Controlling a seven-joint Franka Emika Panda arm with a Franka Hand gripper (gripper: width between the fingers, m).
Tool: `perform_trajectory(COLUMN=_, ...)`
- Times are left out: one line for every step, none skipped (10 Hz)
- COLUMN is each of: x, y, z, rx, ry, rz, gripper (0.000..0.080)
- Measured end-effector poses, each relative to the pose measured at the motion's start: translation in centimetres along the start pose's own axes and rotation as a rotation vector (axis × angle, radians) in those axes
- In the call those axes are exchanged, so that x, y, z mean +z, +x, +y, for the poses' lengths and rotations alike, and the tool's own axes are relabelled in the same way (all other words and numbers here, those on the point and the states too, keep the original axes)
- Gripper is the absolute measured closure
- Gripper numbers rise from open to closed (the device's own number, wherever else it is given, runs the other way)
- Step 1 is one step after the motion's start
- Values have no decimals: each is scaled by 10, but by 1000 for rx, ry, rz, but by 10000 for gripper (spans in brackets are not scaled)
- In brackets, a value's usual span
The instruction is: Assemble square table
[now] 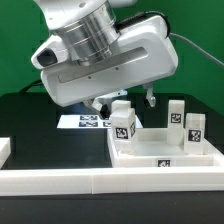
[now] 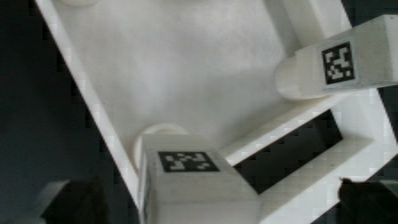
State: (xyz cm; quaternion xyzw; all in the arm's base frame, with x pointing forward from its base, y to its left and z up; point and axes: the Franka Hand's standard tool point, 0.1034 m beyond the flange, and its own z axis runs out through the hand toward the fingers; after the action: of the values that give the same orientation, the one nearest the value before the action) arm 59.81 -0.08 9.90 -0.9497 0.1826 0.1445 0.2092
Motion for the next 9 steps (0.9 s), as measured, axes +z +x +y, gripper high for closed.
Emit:
perform_trajectory(x=0, y=-2, z=2, rx=2, ry=-8, rz=-13, gripper=151)
perform_trajectory(x=-3, y=-6, z=8, rx=31, ry=-56, rz=-90, gripper=151)
perform_trajectory(x=-2, y=3, z=7, rx=37, ry=-61, rz=-111, gripper=151)
perform_trajectory(x=0, y=9, z=10, rx=31, ry=-70, rz=-107, gripper=151)
perform_trajectory(x=-1, y=10, z=15, rx=16, ry=-72, rz=-106, gripper=151)
perform_trajectory(x=-1, y=10, z=13, rx=15, ry=-71, rz=-106, gripper=151)
perform_trajectory(x=0, y=10, z=12, rx=14, ry=-67, rz=-106, gripper=151)
perform_trajectory(x=0, y=10, z=12, rx=14, ry=-67, rz=-106, gripper=151)
perform_trajectory(x=0, y=10, z=11, rx=14, ry=-67, rz=-106, gripper=151)
